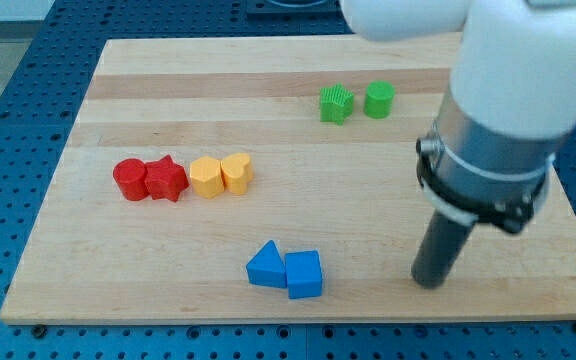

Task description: Separate the blue cube from the blue triangle

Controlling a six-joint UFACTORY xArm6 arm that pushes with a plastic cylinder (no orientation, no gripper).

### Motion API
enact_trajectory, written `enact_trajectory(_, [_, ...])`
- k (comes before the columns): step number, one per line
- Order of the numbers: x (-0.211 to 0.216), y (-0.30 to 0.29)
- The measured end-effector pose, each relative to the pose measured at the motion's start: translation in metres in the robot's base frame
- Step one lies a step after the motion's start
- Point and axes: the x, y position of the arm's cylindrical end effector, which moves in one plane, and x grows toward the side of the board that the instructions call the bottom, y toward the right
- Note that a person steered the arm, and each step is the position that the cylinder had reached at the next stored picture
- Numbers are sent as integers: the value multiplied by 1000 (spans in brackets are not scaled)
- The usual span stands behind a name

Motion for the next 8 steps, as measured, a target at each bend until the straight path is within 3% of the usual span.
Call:
enact_trajectory(1, [16, -9])
enact_trajectory(8, [16, -134])
